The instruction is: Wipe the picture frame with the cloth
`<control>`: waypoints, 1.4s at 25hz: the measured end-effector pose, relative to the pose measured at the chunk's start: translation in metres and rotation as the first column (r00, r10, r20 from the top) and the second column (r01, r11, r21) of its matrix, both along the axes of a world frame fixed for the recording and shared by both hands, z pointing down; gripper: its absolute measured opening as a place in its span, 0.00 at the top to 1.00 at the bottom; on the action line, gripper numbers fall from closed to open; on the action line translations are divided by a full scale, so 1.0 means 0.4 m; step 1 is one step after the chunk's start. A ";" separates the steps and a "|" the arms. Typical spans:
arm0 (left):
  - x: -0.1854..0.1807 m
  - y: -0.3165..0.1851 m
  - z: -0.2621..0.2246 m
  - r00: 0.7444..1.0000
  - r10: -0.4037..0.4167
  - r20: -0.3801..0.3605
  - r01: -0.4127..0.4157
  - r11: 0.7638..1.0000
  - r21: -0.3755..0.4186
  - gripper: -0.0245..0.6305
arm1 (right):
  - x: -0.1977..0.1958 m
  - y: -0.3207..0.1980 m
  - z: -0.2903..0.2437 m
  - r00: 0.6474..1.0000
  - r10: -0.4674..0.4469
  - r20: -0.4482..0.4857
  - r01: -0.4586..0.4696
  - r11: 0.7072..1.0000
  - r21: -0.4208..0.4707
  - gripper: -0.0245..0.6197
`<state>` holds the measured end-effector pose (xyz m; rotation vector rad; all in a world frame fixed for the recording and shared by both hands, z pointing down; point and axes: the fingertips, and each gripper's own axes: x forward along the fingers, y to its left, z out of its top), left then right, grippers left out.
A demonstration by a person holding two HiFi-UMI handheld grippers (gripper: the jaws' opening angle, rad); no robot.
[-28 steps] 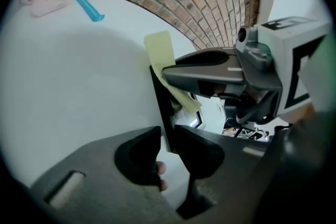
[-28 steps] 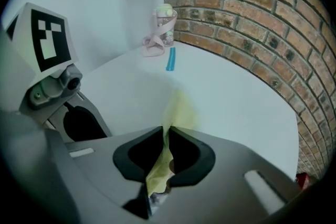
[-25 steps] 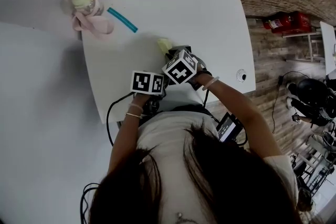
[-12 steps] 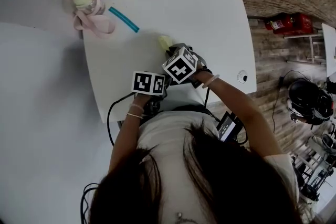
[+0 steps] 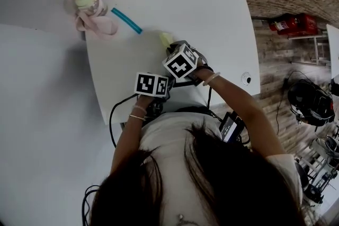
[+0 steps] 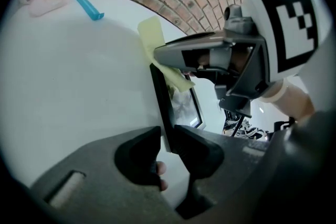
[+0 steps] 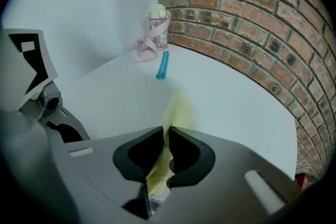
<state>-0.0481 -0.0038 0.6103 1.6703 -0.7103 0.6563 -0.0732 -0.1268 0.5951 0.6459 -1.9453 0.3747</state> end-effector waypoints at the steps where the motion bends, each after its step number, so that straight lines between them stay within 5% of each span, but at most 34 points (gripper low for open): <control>1: 0.001 0.000 0.000 1.000 0.000 0.000 0.000 1.000 -0.002 0.83 | -0.001 -0.004 0.001 1.000 0.004 0.002 -0.004 1.000 -0.001 0.90; 18: -0.003 -0.001 0.001 1.000 0.003 -0.007 -0.003 1.000 -0.010 0.83 | 0.033 -0.080 -0.055 0.987 0.130 0.098 -0.133 0.991 0.027 0.90; 35: -0.006 -0.001 0.004 1.000 -0.027 0.009 0.027 1.000 -0.006 0.83 | 0.119 -0.030 -0.125 0.974 0.159 0.164 -0.172 0.983 0.065 0.90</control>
